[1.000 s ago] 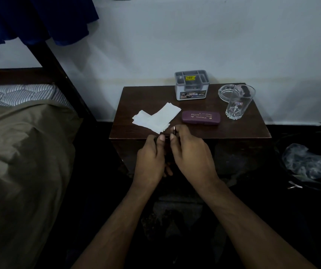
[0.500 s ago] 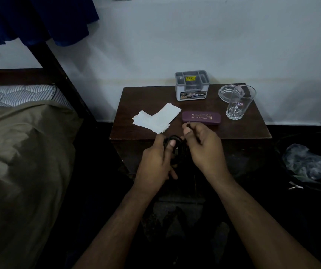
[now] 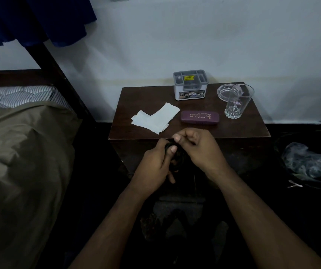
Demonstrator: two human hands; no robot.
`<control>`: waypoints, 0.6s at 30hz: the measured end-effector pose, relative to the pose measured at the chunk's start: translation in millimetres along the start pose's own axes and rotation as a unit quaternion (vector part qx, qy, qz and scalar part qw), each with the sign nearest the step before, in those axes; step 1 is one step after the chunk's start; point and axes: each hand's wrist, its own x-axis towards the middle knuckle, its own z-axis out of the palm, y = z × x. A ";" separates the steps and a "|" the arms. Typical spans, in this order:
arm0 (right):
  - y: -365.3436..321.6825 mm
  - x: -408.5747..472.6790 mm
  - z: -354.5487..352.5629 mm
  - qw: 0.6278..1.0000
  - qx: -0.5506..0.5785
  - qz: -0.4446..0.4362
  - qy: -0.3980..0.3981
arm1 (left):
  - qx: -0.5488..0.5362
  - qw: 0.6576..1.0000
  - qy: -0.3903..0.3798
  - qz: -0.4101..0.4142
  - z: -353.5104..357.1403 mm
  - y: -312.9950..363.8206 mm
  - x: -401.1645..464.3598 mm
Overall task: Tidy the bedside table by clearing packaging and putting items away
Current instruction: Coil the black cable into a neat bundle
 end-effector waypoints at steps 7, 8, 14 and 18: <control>-14.8 -5.1 -3.6 0.972 -0.172 -0.083 -0.134 | 0.108 0.988 0.109 -0.020 -1.5 -1.9 0.3; -15.6 -6.1 -3.4 0.965 -0.193 -0.097 -0.150 | 0.117 0.986 0.119 -0.023 -2.3 -1.9 0.9; -12.9 -7.2 3.7 0.973 -0.207 -0.061 -0.083 | 0.141 0.980 0.136 -0.020 -5.4 1.9 6.3; -6.7 -6.0 8.4 0.991 -0.107 0.010 -0.085 | -0.002 0.986 0.159 -0.055 -6.6 -1.2 8.7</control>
